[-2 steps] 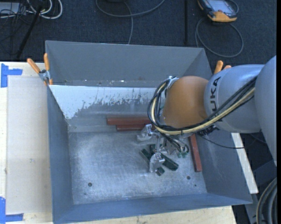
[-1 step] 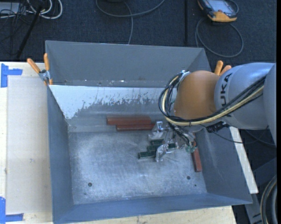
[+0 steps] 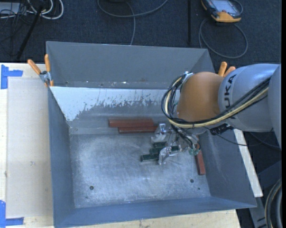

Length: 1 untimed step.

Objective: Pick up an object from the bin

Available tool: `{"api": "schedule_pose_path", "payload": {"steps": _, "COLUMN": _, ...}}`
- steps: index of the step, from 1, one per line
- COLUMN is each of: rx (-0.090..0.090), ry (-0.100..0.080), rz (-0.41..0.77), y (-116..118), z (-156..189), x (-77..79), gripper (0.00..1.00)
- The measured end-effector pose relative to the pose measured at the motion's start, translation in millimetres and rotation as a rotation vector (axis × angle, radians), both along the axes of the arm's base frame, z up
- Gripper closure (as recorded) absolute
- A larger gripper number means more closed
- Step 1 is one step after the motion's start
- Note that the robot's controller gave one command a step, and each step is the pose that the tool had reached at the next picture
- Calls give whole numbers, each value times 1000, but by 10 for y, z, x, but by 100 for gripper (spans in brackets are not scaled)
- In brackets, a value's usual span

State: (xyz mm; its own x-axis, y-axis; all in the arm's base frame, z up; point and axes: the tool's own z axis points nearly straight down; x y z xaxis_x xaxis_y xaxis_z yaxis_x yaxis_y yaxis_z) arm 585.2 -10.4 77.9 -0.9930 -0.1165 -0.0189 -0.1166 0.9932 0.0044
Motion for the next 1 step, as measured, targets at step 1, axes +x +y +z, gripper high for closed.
{"api": "schedule_pose_path", "payload": {"steps": 1, "rx": -6, "ry": 9, "rz": -30, "y": 233, "z": 1861, "x": 27, "gripper": 100}}
